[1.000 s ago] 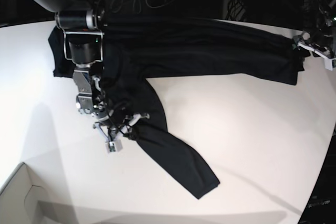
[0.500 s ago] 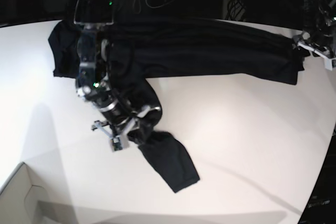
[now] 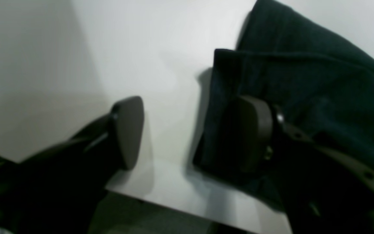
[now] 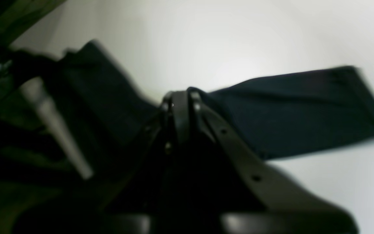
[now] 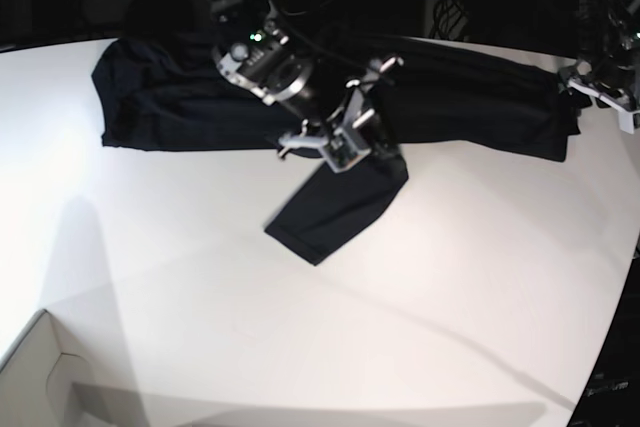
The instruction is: Layout the t-shirt on the table in an organized manner, then fold the t-shirt properly
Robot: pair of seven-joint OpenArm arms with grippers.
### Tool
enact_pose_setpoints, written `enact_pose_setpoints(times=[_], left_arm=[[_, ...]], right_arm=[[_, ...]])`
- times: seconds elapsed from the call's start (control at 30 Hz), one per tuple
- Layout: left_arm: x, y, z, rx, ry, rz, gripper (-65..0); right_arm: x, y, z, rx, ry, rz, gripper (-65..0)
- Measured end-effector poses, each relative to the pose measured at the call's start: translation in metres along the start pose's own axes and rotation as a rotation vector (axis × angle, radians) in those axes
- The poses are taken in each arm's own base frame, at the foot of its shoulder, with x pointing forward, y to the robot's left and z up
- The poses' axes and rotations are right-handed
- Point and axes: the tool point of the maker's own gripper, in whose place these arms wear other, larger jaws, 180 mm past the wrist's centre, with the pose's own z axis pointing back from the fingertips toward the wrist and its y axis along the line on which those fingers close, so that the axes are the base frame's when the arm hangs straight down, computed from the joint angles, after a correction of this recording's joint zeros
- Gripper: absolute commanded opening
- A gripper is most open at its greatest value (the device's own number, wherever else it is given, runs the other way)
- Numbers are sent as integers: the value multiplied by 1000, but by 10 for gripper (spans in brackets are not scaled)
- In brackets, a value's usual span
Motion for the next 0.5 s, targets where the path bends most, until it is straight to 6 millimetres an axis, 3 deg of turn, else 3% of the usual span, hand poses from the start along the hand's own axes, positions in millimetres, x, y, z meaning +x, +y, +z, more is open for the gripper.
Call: enact_pose_setpoints(times=[0.2,0.5], left_arm=[[0,0,0,-1,0,1,-230],[0,1,0,2,0,2,-230]], right_arm=[[-8,44,-1,103,17,-8,-650],[-35,56,-8,140,89,-25,-650]])
